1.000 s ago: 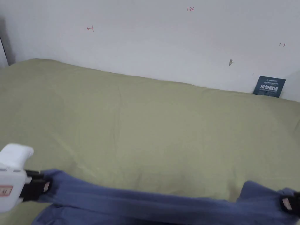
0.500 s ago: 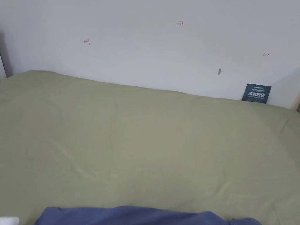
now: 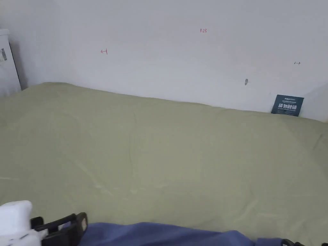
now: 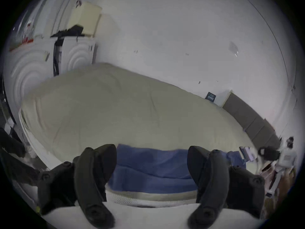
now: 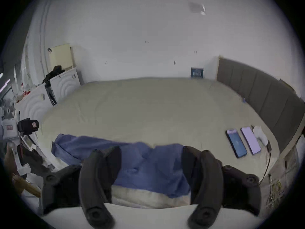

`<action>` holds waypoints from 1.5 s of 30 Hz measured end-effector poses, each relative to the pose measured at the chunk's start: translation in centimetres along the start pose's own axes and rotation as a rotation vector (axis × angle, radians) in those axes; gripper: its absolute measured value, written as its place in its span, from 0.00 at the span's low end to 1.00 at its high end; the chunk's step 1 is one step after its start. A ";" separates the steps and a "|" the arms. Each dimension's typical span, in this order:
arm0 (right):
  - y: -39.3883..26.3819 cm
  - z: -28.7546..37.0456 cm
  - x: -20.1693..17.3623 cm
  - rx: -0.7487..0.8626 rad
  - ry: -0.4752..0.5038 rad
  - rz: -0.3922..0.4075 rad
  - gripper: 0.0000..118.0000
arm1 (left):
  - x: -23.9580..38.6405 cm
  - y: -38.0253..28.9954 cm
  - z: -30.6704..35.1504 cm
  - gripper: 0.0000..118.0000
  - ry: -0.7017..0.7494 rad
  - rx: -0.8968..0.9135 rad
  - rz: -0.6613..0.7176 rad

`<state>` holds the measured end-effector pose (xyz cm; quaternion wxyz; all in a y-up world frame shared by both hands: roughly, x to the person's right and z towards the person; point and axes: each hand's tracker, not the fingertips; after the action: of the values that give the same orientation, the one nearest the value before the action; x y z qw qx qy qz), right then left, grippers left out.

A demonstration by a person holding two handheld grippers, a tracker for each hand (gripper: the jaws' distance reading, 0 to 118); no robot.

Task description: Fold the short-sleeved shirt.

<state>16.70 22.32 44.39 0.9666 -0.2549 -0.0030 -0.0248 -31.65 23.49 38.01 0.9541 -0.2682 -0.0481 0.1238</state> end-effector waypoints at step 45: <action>-2.0 -0.2 -2.3 -0.063 0.038 -0.014 0.00 | -8.2 0.3 -10.6 0.08 -0.202 -0.343 0.283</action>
<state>14.32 20.58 45.21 0.9577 -0.2849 0.0145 -0.0367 -37.95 16.32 28.60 0.8582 -0.4167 -0.1255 0.2723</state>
